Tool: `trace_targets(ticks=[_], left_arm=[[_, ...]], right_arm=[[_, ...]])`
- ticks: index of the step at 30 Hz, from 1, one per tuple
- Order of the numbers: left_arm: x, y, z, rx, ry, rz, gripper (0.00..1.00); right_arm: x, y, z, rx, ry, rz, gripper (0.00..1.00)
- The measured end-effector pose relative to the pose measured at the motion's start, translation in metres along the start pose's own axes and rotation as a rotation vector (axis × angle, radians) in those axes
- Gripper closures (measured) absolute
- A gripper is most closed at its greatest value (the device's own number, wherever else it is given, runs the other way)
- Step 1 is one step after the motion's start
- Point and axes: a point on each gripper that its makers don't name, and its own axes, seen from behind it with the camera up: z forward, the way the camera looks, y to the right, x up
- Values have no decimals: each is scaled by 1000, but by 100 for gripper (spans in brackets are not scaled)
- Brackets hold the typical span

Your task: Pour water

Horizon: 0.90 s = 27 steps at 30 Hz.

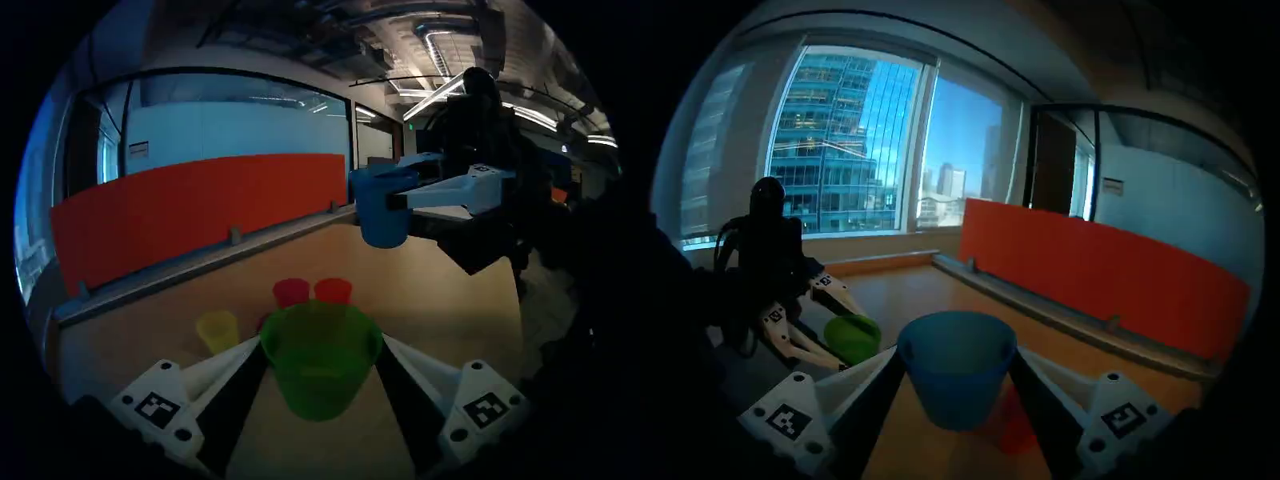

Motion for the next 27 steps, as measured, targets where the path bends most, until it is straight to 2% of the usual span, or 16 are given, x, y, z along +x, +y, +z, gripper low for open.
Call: trace_targets(ticks=[9, 15, 27], left_arm=[[-36, -2, 7, -13, -117, 12, 13], [-59, -2, 13, -27, -187, 2, 13], [-91, 0, 24, -65, -295, 2, 13]], right_arm=[[-45, 3, 2, 26, -93, -8, 10], [-71, -1, 7, 57, -147, 0, 10], [-122, -7, 21, 112, -258, 22, 9]])
